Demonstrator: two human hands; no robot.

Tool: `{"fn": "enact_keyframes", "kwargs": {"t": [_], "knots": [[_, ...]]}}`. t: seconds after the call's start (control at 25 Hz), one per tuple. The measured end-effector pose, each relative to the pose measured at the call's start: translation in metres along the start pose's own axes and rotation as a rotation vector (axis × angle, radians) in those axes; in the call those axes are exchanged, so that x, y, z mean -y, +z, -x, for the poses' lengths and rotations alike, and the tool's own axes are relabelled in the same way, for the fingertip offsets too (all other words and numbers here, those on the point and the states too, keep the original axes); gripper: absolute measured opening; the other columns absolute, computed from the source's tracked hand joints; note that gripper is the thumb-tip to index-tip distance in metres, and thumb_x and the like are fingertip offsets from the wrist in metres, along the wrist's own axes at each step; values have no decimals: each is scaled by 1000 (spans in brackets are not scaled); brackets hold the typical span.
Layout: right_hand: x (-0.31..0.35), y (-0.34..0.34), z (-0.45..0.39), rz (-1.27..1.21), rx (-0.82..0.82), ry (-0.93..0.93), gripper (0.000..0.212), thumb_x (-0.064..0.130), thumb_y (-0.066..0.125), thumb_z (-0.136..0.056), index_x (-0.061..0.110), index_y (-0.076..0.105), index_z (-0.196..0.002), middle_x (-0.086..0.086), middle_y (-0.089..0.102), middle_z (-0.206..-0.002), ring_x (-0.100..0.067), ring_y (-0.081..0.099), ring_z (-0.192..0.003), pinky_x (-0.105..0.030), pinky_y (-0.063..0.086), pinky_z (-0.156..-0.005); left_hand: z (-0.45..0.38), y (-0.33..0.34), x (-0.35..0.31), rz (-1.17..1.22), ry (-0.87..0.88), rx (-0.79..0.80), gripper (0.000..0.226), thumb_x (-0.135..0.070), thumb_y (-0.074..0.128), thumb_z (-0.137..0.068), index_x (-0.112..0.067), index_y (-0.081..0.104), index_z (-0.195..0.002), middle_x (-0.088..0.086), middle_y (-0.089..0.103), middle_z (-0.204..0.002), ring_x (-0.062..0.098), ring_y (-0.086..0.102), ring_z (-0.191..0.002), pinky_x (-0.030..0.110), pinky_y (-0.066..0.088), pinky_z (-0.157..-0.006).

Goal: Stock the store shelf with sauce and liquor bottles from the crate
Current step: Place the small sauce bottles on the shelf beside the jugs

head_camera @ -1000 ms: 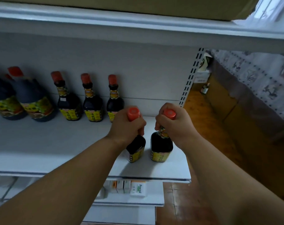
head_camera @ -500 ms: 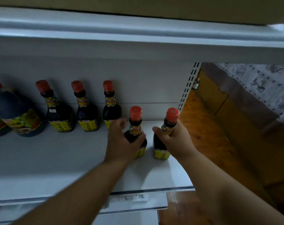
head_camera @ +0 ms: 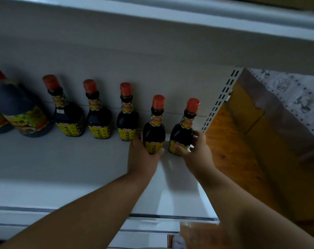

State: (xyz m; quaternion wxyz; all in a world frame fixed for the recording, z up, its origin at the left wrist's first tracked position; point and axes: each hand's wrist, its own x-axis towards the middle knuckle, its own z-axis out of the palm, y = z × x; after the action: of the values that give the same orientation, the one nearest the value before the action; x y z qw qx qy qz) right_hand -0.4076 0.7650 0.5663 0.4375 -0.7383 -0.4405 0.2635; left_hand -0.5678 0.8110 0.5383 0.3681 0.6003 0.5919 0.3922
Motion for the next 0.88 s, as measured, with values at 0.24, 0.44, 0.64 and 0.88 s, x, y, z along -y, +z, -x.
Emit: {"fn": "enact_keyframes", "kwargs": {"t": [0.24,0.44,0.64,0.88], "knots": [[-10,-9,-21,215,52,-108,71,32,75,-84,32,38,-144,8,47,-127,-10,52,-112,-33,49,-97,-11,18,-12,-169,-81,-117,85,-38,83,-72,-12,39,-140,10,48,-139,33,48,-128,43,45,-102],[-11,8,-30,92,-52,-43,59,35,86,-68,31,53,-116,9,59,-109,-12,60,-100,-33,53,-82,-16,30,-10,-202,-56,-140,85,-33,81,-74,-9,36,-142,12,44,-141,34,45,-129,45,43,-104],[-20,13,-38,136,-51,-39,60,41,82,-68,32,52,-119,7,60,-111,-13,61,-100,-40,56,-85,-22,34,-6,-262,-49,-137,86,-30,79,-77,-12,32,-147,12,42,-145,34,43,-131,45,42,-105],[-13,10,-45,124,-48,-22,62,33,80,-75,30,47,-127,6,59,-119,-17,58,-110,-37,50,-90,-25,37,-9,-304,-77,-132,87,-32,75,-81,-13,26,-150,10,36,-152,31,35,-139,44,36,-111]]}}
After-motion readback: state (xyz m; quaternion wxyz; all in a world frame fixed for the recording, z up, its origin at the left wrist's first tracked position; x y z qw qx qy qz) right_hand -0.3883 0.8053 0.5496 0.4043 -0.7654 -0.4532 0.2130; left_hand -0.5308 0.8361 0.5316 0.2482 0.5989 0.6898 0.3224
